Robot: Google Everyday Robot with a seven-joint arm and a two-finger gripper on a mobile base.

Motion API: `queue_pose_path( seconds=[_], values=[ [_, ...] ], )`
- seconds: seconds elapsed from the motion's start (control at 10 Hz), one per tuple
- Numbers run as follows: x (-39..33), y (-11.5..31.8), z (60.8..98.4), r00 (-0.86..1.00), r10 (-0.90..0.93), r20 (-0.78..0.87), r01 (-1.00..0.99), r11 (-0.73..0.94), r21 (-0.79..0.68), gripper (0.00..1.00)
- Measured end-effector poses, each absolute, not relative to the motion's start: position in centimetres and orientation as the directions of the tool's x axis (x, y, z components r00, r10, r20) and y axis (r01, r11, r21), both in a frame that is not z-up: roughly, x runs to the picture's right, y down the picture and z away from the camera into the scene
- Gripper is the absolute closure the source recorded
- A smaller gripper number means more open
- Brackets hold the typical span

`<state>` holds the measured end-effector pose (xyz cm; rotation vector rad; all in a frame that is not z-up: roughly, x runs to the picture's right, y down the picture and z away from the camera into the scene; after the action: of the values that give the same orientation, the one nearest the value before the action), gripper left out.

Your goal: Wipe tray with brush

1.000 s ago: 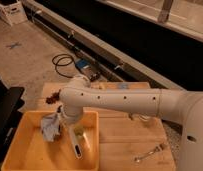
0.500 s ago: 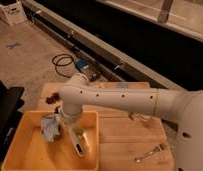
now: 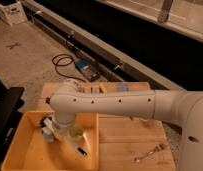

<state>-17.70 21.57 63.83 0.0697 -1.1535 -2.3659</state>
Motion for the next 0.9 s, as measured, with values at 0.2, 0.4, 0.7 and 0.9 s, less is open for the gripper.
queue_pose_path(
  seconds=[0.2,0.4,0.7,0.9],
  values=[
    [-19.2,23.3,62.7,-0.929,-0.354,0.106,0.3,-0.556,0.775,1.0],
    [-20.7,26.0,62.1,-0.975,-0.203,0.095,0.195,-0.56,0.805,1.0],
    [-20.7,26.6,62.1,-0.982,-0.162,0.098,0.173,-0.559,0.811,1.0],
    [-20.8,26.6,62.1,-0.982,-0.159,0.097,0.171,-0.559,0.811,1.0]
  ],
)
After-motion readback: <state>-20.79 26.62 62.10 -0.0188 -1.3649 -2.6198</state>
